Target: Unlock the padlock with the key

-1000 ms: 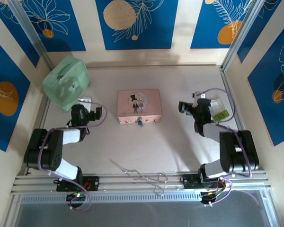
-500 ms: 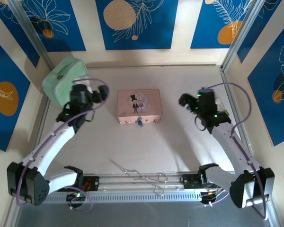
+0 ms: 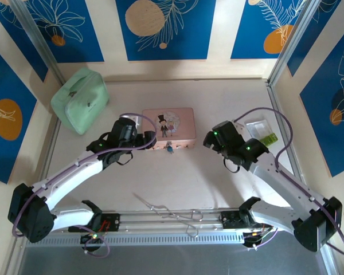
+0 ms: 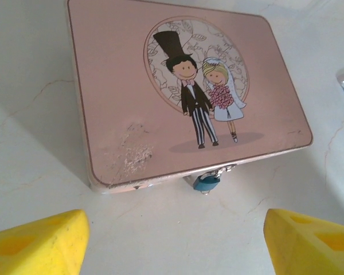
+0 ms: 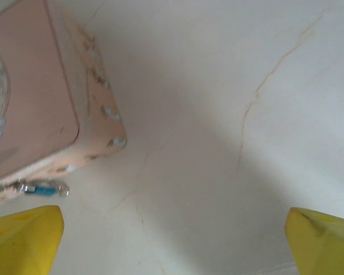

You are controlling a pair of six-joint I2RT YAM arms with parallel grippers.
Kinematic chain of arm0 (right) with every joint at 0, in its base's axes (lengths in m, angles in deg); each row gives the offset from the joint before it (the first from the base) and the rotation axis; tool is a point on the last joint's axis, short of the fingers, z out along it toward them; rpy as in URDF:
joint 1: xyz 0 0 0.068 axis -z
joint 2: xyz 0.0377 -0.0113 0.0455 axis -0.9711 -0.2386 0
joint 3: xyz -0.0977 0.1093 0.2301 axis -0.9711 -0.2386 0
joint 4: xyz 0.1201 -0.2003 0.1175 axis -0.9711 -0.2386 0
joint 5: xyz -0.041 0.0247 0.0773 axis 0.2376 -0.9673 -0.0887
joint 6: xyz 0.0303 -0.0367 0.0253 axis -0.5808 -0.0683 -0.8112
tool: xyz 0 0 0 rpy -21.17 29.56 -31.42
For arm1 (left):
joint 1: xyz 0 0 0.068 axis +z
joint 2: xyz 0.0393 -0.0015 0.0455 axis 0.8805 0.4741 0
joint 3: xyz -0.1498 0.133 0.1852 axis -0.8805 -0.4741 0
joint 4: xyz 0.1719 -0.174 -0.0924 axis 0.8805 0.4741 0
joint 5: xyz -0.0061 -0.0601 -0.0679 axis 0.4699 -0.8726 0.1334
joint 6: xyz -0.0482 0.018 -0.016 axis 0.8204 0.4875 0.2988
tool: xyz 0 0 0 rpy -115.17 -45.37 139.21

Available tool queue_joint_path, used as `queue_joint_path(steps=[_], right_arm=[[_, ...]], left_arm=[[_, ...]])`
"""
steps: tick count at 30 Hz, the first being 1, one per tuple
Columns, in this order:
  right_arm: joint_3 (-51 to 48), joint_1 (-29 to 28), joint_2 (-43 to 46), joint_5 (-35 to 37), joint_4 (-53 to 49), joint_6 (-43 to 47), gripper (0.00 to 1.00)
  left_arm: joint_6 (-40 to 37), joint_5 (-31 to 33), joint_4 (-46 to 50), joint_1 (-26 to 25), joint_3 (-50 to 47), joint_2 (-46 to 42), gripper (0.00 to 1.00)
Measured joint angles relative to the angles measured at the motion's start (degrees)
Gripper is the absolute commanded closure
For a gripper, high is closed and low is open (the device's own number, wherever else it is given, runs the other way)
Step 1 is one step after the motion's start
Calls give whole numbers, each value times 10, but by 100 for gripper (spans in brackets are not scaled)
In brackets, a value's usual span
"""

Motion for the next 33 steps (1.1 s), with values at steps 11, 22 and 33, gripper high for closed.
queue_joint_path(steps=[11,22,33], right_arm=[[40,-114,-180,-73,107,85,23],[57,-164,-280,-110,237,115,46],[41,-162,-320,-82,314,122,22]], left_arm=[[-2,18,16,1,25,65,24],[39,-5,-8,40,29,88,26],[61,-69,-48,78,1,86,30]])
